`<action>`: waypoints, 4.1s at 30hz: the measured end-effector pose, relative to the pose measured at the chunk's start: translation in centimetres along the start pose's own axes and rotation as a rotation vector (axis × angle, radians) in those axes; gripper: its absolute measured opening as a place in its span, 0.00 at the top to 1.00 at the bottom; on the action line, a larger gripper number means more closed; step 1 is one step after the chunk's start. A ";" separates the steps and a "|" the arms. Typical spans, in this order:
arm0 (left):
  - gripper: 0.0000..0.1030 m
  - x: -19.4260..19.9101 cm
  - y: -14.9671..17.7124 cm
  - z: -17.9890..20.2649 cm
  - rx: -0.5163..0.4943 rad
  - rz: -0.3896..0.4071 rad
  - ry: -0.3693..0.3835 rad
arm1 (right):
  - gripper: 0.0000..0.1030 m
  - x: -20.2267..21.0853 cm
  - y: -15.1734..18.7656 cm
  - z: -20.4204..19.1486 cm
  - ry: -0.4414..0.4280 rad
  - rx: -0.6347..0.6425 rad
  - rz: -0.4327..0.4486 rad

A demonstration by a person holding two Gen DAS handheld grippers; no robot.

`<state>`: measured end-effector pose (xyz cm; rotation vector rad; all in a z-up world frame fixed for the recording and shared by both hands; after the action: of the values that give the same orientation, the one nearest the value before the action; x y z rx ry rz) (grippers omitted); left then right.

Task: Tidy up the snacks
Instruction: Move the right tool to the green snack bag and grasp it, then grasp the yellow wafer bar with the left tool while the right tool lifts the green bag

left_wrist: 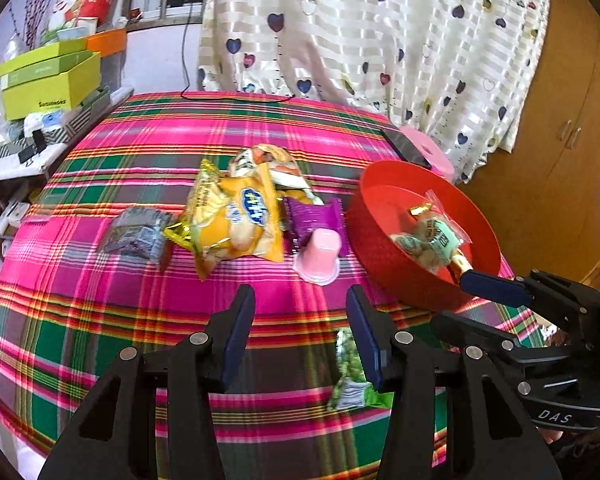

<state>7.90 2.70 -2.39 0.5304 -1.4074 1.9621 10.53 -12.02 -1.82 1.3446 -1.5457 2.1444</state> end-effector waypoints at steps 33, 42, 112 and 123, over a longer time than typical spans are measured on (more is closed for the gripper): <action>0.53 1.1 1.9 -7.6 0.117 0.001 -0.042 | 0.36 -4.0 2.0 -4.9 -0.108 0.200 -0.107; 0.53 0.9 1.6 -8.1 0.133 -0.001 -0.041 | 0.36 -5.6 3.9 -4.9 -0.118 0.259 -0.171; 0.81 -7.9 -5.0 -8.9 0.158 -0.056 0.216 | 0.78 -4.7 -1.1 -2.7 -0.093 0.135 -0.036; 0.86 -3.0 -5.8 -6.3 0.074 0.059 0.137 | 0.78 -3.0 -1.9 -2.1 -0.073 0.104 0.013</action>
<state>14.41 9.03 -2.62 0.3838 -1.2828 2.0628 12.26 -8.43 -2.90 1.4648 -1.4910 2.2359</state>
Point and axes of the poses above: each gripper's, at about its wrist camera, not at the fingertips, and x roughly against the way its jaws point, z to its right, y to its underside, the point moved 6 cm from there along -x, roughly the way its jaws point, and after that the axes turned 11 degrees about y, right-handed, at the moved point
